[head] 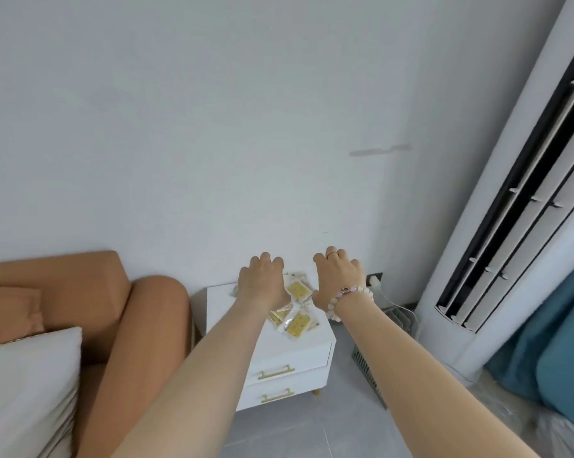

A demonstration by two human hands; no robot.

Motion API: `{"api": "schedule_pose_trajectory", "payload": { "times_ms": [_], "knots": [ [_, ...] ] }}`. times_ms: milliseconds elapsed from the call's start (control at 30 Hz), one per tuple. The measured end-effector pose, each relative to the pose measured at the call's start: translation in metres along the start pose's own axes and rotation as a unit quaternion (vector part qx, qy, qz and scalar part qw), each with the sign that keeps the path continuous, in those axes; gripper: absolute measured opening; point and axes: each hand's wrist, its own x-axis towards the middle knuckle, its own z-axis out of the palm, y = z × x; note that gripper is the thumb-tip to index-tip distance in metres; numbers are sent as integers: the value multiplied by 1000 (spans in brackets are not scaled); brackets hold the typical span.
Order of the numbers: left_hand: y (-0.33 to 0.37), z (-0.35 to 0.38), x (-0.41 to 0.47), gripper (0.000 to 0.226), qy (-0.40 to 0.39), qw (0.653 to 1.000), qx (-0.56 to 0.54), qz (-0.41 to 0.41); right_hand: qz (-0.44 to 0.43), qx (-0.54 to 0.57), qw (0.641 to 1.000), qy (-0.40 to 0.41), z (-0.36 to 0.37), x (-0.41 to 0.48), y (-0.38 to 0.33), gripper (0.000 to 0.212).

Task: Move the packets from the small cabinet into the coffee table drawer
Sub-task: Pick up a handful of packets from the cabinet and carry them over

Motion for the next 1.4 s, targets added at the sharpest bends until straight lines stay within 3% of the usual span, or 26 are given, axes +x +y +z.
{"api": "schedule_pose_trajectory", "payload": {
  "times_ms": [567,1100,1400],
  "knots": [
    [-27,37,142,49,-32,999,-2,18,26,-13,998,-49,42,132,15,53],
    [-56,86,310,51,-111,989,-8,-95,-49,19,994,-98,115,334,37,45],
    [-86,148,342,49,-187,970,-30,-152,-40,51,978,-200,199,389,39,49]
  ]
}}
